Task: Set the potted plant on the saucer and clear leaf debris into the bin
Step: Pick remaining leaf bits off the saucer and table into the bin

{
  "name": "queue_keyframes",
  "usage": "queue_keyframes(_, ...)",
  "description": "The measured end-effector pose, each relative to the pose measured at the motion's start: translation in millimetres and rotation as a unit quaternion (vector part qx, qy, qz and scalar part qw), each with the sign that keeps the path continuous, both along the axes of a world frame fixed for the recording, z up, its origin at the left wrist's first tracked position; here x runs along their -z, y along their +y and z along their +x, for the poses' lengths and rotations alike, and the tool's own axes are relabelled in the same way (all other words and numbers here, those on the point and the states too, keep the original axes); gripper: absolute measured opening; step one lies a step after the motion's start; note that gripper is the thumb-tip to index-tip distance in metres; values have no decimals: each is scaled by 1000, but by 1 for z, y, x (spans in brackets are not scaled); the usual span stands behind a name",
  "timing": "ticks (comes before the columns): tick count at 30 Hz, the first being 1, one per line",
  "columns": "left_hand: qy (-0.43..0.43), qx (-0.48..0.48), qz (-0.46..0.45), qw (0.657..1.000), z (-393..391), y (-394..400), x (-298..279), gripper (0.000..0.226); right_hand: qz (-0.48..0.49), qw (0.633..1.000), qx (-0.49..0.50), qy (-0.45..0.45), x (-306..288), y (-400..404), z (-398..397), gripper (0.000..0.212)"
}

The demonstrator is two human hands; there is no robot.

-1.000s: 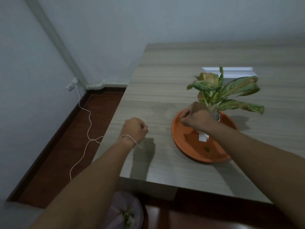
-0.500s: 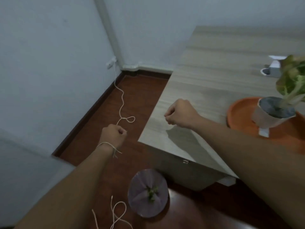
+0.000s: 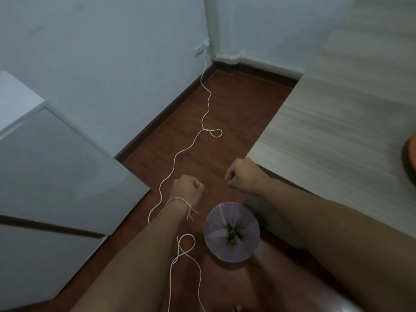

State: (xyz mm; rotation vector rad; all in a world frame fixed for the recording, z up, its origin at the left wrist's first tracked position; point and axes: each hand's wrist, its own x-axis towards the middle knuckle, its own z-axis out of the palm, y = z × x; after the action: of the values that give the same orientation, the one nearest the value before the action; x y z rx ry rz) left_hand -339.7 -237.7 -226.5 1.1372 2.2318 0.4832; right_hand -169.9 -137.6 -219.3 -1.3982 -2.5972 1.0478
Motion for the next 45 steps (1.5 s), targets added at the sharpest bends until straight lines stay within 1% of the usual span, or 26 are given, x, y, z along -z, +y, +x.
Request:
queue_keyframes(3, -12, 0, -16, 1000, -5, -10, 14, 21, -18, 1000, -11, -18, 17, -13, -3, 7)
queue_keyframes(4, -14, 0, -21, 1000, -5, -14, 18, 21, -22, 999, -15, -23, 23, -17, -4, 6)
queue_keyframes(7, -23, 1, -37, 999, -1, -26, 30, 12, -33, 998, -22, -43, 35, -30, -3, 6)
queue_keyframes(12, -33, -9, -64, 997, 14, -42, 56, 13, -37, 998, -23, -54, 53, -41, 1, 9)
queue_keyframes(16, -46, -22, -60, 997, 24, -41, 71, 13, -33, 998, -18, -51, 65, -41, 3, 15)
queue_keyframes(19, -48, -9, -52, 997, 30, -36, 76, 12, -31, 998, -11, -44, 71, -43, 6, 18)
queue_keyframes(23, -37, 10, -42, 998, 35, -32, 81, 17, -27, 999, 10, -34, 79, -46, 7, 22)
queue_keyframes(29, -24, 37, -42, 998, 34, -36, 92, 19, -37, 998, 47, 7, 87, -49, 4, 26)
queue_keyframes(36, -17, 32, -28, 999, 32, -42, 96, 24, -41, 997, 58, 26, 93, -48, 13, 29)
queue_keyframes(39, -1, 30, -18, 999, 31, -41, 93, 22, -45, 997, 60, 36, 90, -47, 19, 30)
queue_keyframes(42, 22, 33, 0, 999, 28, -34, 80, 21, -36, 996, 65, 59, 78, -42, 18, 28)
queue_keyframes(45, 64, 53, 6, 997, 21, -19, 56, 21, -10, 994, 55, 93, 55, -35, 11, 25)
